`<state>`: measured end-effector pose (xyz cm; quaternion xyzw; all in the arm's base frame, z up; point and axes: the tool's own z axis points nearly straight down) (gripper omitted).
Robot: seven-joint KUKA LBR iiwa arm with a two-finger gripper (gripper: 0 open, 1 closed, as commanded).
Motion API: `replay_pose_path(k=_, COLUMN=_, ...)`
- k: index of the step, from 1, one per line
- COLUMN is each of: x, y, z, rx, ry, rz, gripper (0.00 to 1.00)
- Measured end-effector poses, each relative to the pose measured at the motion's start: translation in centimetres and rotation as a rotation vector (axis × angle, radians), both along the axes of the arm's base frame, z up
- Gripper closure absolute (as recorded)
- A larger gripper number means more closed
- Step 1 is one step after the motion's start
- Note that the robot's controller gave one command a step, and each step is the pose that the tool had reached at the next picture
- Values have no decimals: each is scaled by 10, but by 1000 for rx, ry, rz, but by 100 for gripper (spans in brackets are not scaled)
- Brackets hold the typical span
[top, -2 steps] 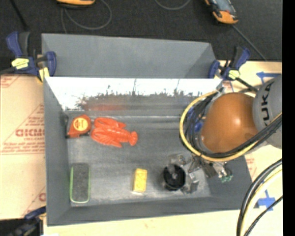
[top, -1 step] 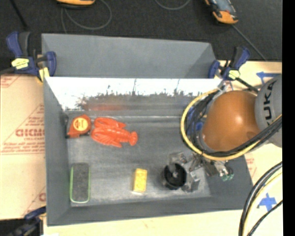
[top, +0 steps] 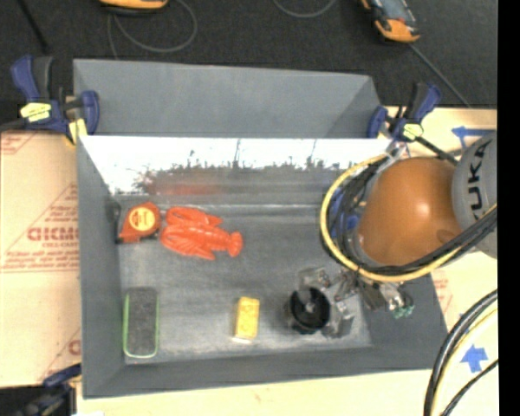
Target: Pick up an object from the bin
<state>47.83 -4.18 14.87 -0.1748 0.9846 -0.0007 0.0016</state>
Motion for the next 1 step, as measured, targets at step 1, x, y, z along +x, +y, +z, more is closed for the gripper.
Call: replay_pose_path(k=1, x=-1, y=0, z=9, rx=1, ry=5, rz=0, gripper=100)
